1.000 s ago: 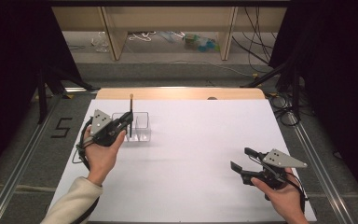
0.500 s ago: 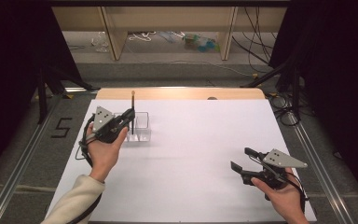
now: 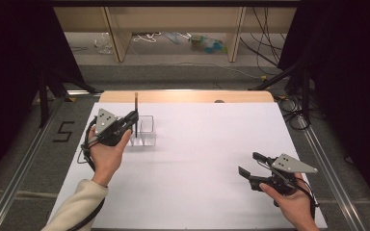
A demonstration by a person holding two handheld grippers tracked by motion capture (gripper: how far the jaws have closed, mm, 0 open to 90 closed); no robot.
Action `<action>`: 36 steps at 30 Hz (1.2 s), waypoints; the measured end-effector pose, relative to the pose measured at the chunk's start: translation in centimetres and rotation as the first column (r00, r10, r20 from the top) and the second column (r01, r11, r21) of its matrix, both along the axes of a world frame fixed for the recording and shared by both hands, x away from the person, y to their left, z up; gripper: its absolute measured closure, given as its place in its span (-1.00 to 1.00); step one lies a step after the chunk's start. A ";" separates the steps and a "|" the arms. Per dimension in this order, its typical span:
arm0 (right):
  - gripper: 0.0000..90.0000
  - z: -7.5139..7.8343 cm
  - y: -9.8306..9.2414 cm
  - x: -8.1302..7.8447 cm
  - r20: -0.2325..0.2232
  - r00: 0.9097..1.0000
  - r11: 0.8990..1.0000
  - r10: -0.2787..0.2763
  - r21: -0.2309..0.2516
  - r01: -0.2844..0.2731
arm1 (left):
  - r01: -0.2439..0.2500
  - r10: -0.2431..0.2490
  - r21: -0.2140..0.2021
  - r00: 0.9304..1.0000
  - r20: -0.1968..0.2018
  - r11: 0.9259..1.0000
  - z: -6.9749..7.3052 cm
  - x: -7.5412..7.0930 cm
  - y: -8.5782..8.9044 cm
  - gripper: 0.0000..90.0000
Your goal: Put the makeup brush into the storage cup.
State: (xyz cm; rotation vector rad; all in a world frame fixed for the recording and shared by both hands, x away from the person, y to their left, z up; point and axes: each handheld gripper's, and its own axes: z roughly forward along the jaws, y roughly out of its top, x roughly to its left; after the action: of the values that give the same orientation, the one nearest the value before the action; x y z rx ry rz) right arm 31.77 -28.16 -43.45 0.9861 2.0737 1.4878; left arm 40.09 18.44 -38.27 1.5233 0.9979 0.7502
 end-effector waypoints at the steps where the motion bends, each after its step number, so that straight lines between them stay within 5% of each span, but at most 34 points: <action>1: -0.45 0.0 0.0 0.0 -0.002 1.000 1.000 -0.001 -0.004 0.001 | -0.001 0.001 0.000 1.000 0.000 1.000 0.0 0.0 0.0 0.84; 36: -0.45 -0.1 0.0 0.1 0.005 1.000 1.000 0.009 0.001 -0.009 | -0.009 0.009 -0.008 1.000 0.010 1.000 0.4 0.9 0.2 0.84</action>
State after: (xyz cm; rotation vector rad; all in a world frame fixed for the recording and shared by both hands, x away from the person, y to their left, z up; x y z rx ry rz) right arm 31.88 -28.20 -43.54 0.9740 2.0765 1.4948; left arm 41.04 18.62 -37.85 1.5076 0.9993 0.7589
